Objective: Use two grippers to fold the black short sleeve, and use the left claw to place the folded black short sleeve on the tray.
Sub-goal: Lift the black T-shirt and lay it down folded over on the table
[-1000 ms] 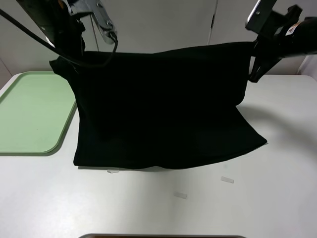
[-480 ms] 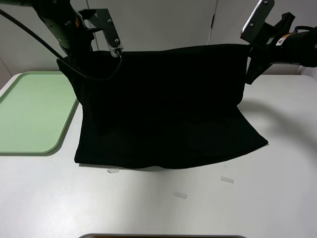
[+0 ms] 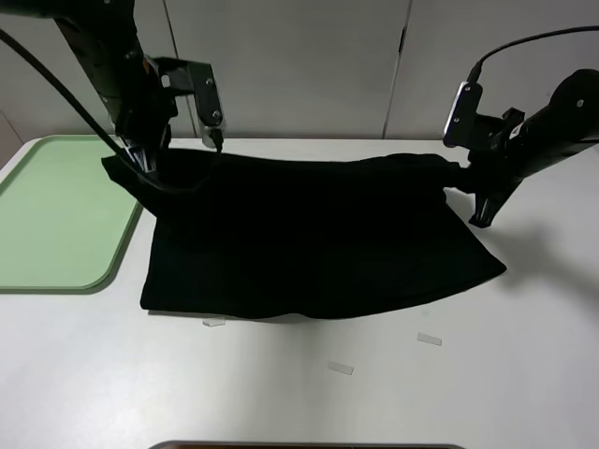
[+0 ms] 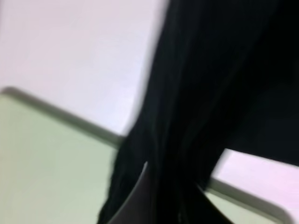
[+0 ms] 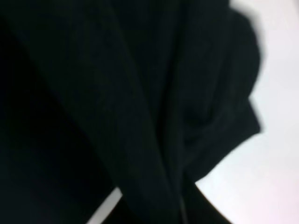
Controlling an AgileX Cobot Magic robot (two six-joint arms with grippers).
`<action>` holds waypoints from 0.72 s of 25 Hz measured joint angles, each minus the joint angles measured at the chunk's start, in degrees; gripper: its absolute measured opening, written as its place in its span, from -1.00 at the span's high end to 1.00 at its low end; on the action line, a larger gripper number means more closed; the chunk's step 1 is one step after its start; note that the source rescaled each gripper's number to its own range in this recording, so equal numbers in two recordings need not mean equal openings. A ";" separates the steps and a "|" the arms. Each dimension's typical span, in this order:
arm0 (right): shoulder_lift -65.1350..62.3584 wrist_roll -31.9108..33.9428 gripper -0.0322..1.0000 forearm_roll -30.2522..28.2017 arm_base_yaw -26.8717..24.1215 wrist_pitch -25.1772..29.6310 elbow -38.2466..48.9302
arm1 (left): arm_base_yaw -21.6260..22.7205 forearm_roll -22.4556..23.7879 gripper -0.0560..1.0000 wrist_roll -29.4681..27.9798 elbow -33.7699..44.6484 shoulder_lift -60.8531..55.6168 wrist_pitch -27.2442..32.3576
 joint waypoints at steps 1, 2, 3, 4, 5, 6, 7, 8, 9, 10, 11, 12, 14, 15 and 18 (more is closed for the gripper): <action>0.00 0.00 0.94 -0.05 0.00 2.23 0.00 | -0.05 -1.51 0.89 2.22 0.50 0.00 1.57; 0.00 0.00 0.94 -0.08 0.00 4.03 0.00 | -0.02 -3.41 0.89 4.68 1.23 0.00 3.18; 0.00 0.00 0.94 -0.08 0.00 6.25 0.00 | -0.02 -5.11 0.89 6.63 1.90 0.00 4.68; 0.00 0.00 0.94 -0.08 0.00 8.39 0.00 | -0.02 -6.39 0.89 8.38 2.77 0.00 5.76; 0.00 0.00 0.94 -0.08 0.00 9.98 0.00 | -0.02 -7.54 0.89 10.22 3.55 0.00 6.58; 0.00 0.00 0.94 -0.08 0.00 11.78 0.00 | -0.02 -8.73 0.89 11.85 4.59 0.00 7.18; 0.00 0.00 0.94 -0.08 0.00 13.46 0.00 | -0.02 -9.56 0.89 12.90 5.48 0.00 7.47; 0.00 0.00 0.94 -0.02 0.00 15.67 0.00 | -0.02 -10.44 0.89 13.83 6.53 0.00 7.72; 0.00 0.00 0.94 -0.02 0.00 16.90 0.00 | -0.02 -11.22 0.89 14.35 7.40 0.00 7.79; 0.00 0.14 0.94 0.04 0.00 17.94 0.00 | -0.02 -11.70 0.89 14.71 8.28 0.00 7.79; 0.00 0.14 0.94 0.04 0.00 17.94 0.00 | -0.02 -12.08 0.89 14.95 9.20 0.00 7.79; 0.00 0.40 0.94 0.14 0.00 18.84 0.00 | -0.02 -12.26 0.89 15.08 10.26 0.00 7.79; 0.00 2.01 0.94 0.77 0.00 21.54 0.00 | -0.02 -12.62 0.89 15.33 11.88 0.00 7.79; 0.00 2.43 0.94 0.98 0.00 22.13 0.00 | -0.02 -12.75 0.89 15.40 12.74 0.00 7.79; 0.00 3.77 0.88 1.18 0.00 22.98 0.00 | -0.02 -13.24 0.88 15.45 14.55 0.00 8.08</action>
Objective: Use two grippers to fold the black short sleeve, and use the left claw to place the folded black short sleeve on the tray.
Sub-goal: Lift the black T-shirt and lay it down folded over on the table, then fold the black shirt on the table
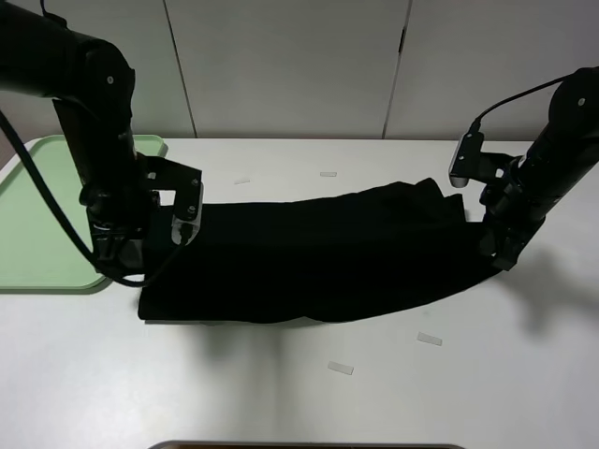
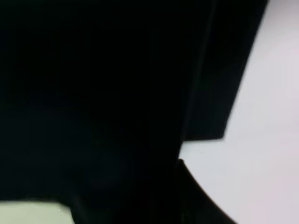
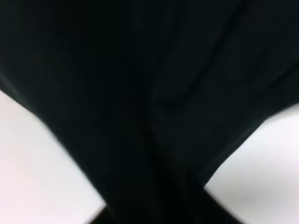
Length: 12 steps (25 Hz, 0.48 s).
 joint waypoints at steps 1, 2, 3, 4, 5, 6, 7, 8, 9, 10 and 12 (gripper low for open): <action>0.00 0.69 0.77 -0.17 0.00 0.10 0.00 | 0.00 0.08 0.83 0.00 0.33 0.00 0.75; 0.00 1.41 0.61 -0.59 0.00 0.16 0.00 | 0.00 0.52 0.63 0.00 0.70 0.00 2.97; 0.00 2.25 0.36 -0.95 -0.07 0.39 0.00 | 0.06 0.47 0.45 0.00 0.77 0.00 3.44; 0.00 3.53 0.06 -1.00 -0.12 0.80 0.00 | 0.06 0.47 0.45 0.00 0.77 0.00 3.44; 0.00 4.77 -0.18 -1.07 -0.17 1.19 0.00 | 0.06 0.14 0.24 0.00 0.77 0.00 3.65; 0.00 6.17 -0.42 -1.16 -0.17 1.57 0.00 | 0.06 -0.22 0.05 0.00 0.77 0.00 3.81; 0.00 9.29 -0.76 -1.21 -0.17 2.27 0.00 | 0.06 -0.51 -0.34 0.00 0.77 0.00 4.05; 0.00 10.73 -0.86 -1.21 -0.17 2.69 0.00 | 0.06 -0.58 -0.46 -0.14 0.77 0.00 4.11; 0.00 11.73 -0.91 -1.21 -0.17 2.89 0.00 | 0.06 -0.58 -0.53 -0.28 0.77 0.00 4.17; 0.00 11.73 -0.91 -1.21 -0.17 2.89 0.00 | 0.06 -0.58 -0.58 -0.58 0.77 0.00 4.17; 0.00 13.23 -0.97 -1.21 -0.17 2.89 0.00 | 0.06 -0.58 -0.63 -0.96 0.77 0.00 4.17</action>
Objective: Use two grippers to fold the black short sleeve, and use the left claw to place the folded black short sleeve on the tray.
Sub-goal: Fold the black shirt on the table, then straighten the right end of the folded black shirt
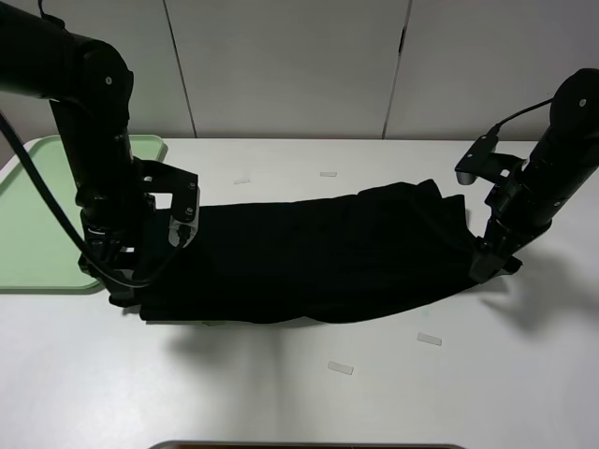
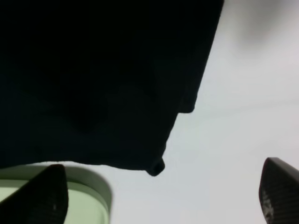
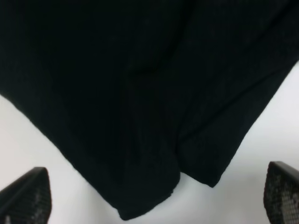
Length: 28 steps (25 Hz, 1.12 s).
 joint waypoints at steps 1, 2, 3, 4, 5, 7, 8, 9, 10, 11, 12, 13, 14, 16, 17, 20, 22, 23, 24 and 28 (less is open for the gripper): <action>0.00 0.22 -0.98 -0.06 0.00 0.00 0.00 | 0.00 0.00 -0.64 -0.20 0.00 0.00 -0.17; -0.05 0.60 -0.99 -0.18 0.00 0.00 0.00 | 0.00 0.14 -0.65 -0.62 0.00 0.00 -0.39; -0.11 0.64 -1.00 -0.23 0.00 0.00 0.00 | 0.00 0.13 -0.65 -1.21 0.00 0.00 -0.72; -0.25 0.79 -1.00 -0.23 0.00 0.00 0.00 | 0.00 0.13 -0.66 -1.87 0.00 -0.05 -1.17; -0.80 0.79 -1.00 -0.23 0.00 -0.21 0.00 | 0.00 0.13 -0.66 -2.71 0.00 -0.19 -1.78; -2.57 0.79 -1.00 -0.23 0.00 -1.11 0.00 | 0.00 0.13 -0.66 -4.27 -0.25 -1.20 -3.67; -3.43 0.79 -1.00 -0.23 0.00 -1.76 0.00 | 0.00 0.17 -0.66 -5.11 -0.60 -2.07 -4.86; -4.55 0.79 -1.00 -0.23 0.00 -2.67 0.00 | 0.00 0.17 -0.66 -5.79 -1.01 -3.09 -6.00; -5.50 0.79 -1.00 -0.28 0.00 -3.68 0.00 | 0.00 0.17 -0.66 -6.50 -1.56 -4.31 -7.02; -5.50 0.79 -1.00 -0.28 0.00 -3.68 0.00 | 0.00 0.17 -0.66 -7.20 -2.21 -5.99 -8.67; -6.69 0.79 -1.00 -0.49 0.00 -5.42 0.00 | 0.00 0.17 -0.66 -7.94 -2.64 -7.31 -9.77; -7.74 0.79 -1.00 -0.50 0.00 -6.77 0.00 | 0.00 0.17 -0.66 -8.73 -3.15 -8.70 -10.73; -9.05 0.79 -1.00 -0.64 0.00 -8.15 0.00 | 0.00 0.17 -0.66 -9.30 -3.58 -10.21 -11.66; -12.90 0.79 -1.00 -0.40 0.08 -11.42 0.00 | 0.00 0.17 -0.66 -10.87 -4.17 -14.05 -13.32; -14.01 0.79 -1.00 -0.35 0.18 -12.01 0.00 | 0.00 0.17 -0.66 -11.60 -4.23 -16.14 -13.69; -17.30 0.79 -1.00 0.00 1.24 -13.68 0.00 | 0.00 0.12 -0.74 -13.10 -4.23 -22.78 -14.34; -19.93 0.79 -1.00 0.41 2.86 -14.18 0.00 | 0.00 -0.06 -0.90 -13.80 -4.23 -27.36 -14.25; -20.65 0.79 -1.00 0.48 3.46 -14.31 0.00 | 0.00 -0.06 -0.93 -14.21 -4.23 -29.09 -14.04; -21.45 0.79 -1.00 0.48 4.23 -14.50 0.00 | 0.00 -0.20 -0.96 -14.79 -4.23 -30.83 -13.71; -24.48 0.79 -1.00 0.67 6.80 -14.55 0.00 | 0.00 -1.94 -0.99 -16.36 -4.23 -39.10 -11.43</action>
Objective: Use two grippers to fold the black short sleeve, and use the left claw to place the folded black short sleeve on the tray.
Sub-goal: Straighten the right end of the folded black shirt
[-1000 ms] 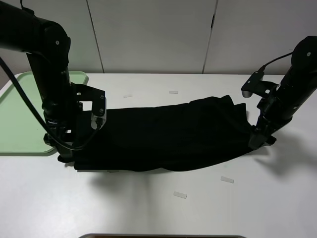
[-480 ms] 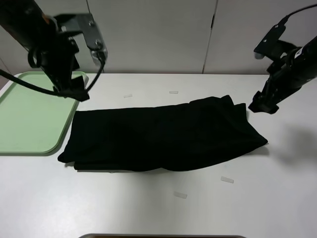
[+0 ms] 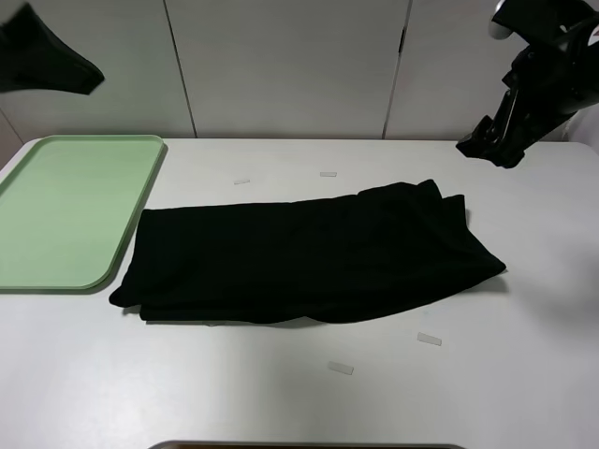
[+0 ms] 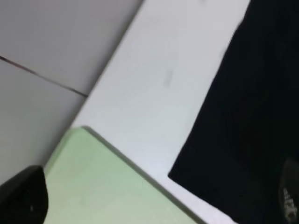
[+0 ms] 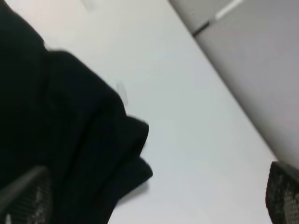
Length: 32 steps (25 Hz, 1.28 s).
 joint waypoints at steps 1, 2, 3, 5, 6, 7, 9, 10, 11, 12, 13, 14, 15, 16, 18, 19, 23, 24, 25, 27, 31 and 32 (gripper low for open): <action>-0.85 0.00 -1.00 0.05 0.38 0.00 0.00 | 0.00 -0.53 -0.99 -0.10 0.00 -1.94 0.39; -1.80 0.00 -1.00 0.05 0.71 0.05 0.00 | 0.00 -1.14 -1.00 -0.15 0.00 -4.35 0.65; -2.86 0.00 -1.00 0.17 0.88 0.18 0.00 | 0.00 -1.91 -1.00 -0.24 0.00 -6.89 0.90; -5.34 0.12 -1.00 0.64 1.20 1.24 0.00 | 0.00 -3.55 -1.00 -1.40 0.00 -11.65 1.38; -6.65 0.30 -1.00 0.97 1.20 1.54 0.00 | 0.00 -3.55 -1.00 -1.40 0.00 -11.65 1.38; -6.65 0.30 -1.00 0.97 1.20 1.54 0.00 | 0.00 -4.55 -1.00 -2.46 0.00 -13.78 1.59; -12.03 1.35 -1.00 2.00 1.20 1.70 0.00 | 0.00 -6.20 -1.00 -4.40 0.00 -17.86 2.20; -13.71 1.62 -1.00 2.43 1.20 1.70 0.00 | 0.00 -6.90 -1.00 -5.53 0.00 -19.80 2.84; -13.71 1.62 -1.00 2.43 1.20 1.70 0.00 | 0.00 -7.89 -1.00 -6.79 0.00 -22.54 3.81; -15.47 1.74 -1.00 2.92 1.20 1.70 0.00 | 0.00 -8.86 -1.00 -8.16 0.31 -25.38 4.52; -17.57 1.80 -1.00 3.41 1.20 1.70 0.00 | 0.00 -9.54 -1.00 -8.57 0.88 -28.02 4.70; -19.39 1.80 -1.00 3.73 1.20 1.70 0.00 | 0.00 -9.82 -1.00 -8.96 1.84 -30.33 4.78; -21.18 1.93 -1.00 4.08 1.20 1.70 0.00 | 0.00 -9.94 -1.00 -9.38 3.13 -33.19 4.54; -23.26 1.94 -1.00 4.50 1.20 1.70 0.00 | 0.00 -9.94 -1.00 -10.20 5.05 -36.67 3.80; -27.00 1.99 -1.00 5.63 1.20 1.70 0.00 | 0.00 -10.06 -1.00 -13.47 11.14 -46.73 -0.47; -28.30 1.99 -1.00 6.01 1.20 1.70 0.00 | 0.00 -10.06 -1.00 -14.62 13.00 -49.42 -2.27; -32.64 2.56 -1.00 6.65 1.20 1.70 0.00 | 0.00 -9.29 -1.00 -20.04 20.59 -59.94 -5.19; -33.05 2.96 -1.00 6.76 1.20 1.76 0.00 | 0.00 -9.00 -1.00 -21.14 22.12 -61.52 -4.51; -33.25 3.47 -1.00 6.86 1.24 1.82 0.00 | 0.00 -8.83 -1.00 -22.03 23.47 -63.14 -3.38; -33.25 4.73 -1.00 6.88 1.37 2.33 0.00 | 0.00 -8.71 -1.00 -23.21 25.56 -65.45 -0.09; -33.25 6.50 -1.00 6.93 1.37 4.58 0.00 | 0.00 -8.66 -1.00 -24.77 27.47 -66.05 8.33; -33.25 6.80 -1.00 6.93 1.37 4.85 0.00 | 0.00 -8.66 -1.00 -25.12 27.92 -66.11 10.37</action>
